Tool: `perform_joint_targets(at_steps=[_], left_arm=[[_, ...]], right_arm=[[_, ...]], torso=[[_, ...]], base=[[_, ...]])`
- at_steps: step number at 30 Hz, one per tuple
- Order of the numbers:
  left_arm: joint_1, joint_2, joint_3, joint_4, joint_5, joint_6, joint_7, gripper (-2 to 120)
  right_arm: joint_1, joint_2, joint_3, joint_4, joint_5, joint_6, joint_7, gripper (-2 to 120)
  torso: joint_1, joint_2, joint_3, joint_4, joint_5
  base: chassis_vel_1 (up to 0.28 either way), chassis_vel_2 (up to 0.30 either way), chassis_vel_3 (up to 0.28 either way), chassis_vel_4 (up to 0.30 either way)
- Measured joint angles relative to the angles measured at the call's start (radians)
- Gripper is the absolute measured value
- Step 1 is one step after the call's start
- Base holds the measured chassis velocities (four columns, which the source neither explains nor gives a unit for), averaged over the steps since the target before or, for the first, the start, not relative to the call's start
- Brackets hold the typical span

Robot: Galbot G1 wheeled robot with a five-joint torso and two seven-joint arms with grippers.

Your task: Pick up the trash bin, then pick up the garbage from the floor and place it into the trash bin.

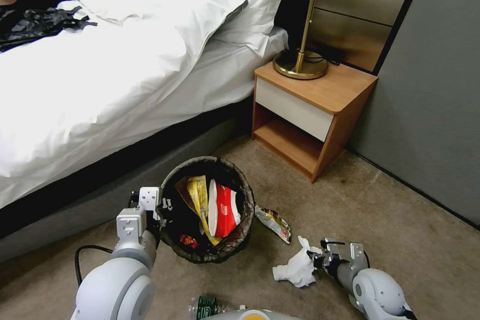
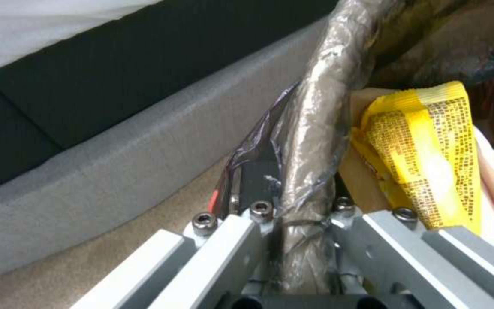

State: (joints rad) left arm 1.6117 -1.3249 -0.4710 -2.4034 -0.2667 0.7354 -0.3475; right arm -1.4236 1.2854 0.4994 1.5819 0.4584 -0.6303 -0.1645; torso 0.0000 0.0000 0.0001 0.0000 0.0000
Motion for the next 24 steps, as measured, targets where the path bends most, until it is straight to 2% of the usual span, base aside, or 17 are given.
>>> perform_joint_targets(at_steps=[10,15,16,18,19,22,24], left_arm=[[0.005,0.001,0.0,-0.004,0.005,0.0,0.0,0],[0.001,0.0,0.001,-0.01,0.004,0.0,0.0,0],[0.001,0.0,0.001,-0.01,0.004,0.0,0.0,0],[-0.001,0.0,0.001,-0.01,0.003,0.0,-0.001,0],[-0.001,0.0,0.001,-0.01,0.003,0.0,-0.001,0],[-0.001,0.0,0.001,-0.01,0.003,0.0,-0.001,0],[-0.001,0.0,0.001,-0.01,0.003,0.0,-0.001,0]], right_arm=[[-0.018,-0.002,0.026,0.076,0.012,0.016,0.001,0],[-0.071,-0.013,0.099,0.255,0.036,0.026,0.0,0],[-0.071,-0.013,0.099,0.255,0.036,0.026,0.0,0],[-0.103,-0.023,0.154,0.364,0.059,0.026,-0.003,0],[-0.103,-0.023,0.154,0.364,0.059,0.026,-0.003,0],[-0.133,-0.046,0.23,0.546,0.117,0.008,-0.004,0],[-0.133,-0.052,0.244,0.584,0.13,0.002,-0.004,0]], torso=[[0.0,0.0,0.0,0.0,0.0002],[0.0,0.0,0.0,-0.0001,0.0003],[0.0,0.0,0.0,-0.0001,0.0003],[0.0,0.0,0.0,-0.0001,0.0001],[0.0,0.0,0.0,-0.0001,0.0001],[0.0,0.0,0.0,-0.0002,0.0],[0.0,0.0,0.0,-0.0001,0.0001]], base=[[0.0,0.0,0.0,0.0],[0.0,0.0,0.0,0.0],[0.0,0.0,0.0,0.0],[0.0,0.0,0.0,0.0],[0.0,0.0,0.0,0.0],[0.0,0.0,0.0,0.0],[0.0,0.0,0.0,0.0]])
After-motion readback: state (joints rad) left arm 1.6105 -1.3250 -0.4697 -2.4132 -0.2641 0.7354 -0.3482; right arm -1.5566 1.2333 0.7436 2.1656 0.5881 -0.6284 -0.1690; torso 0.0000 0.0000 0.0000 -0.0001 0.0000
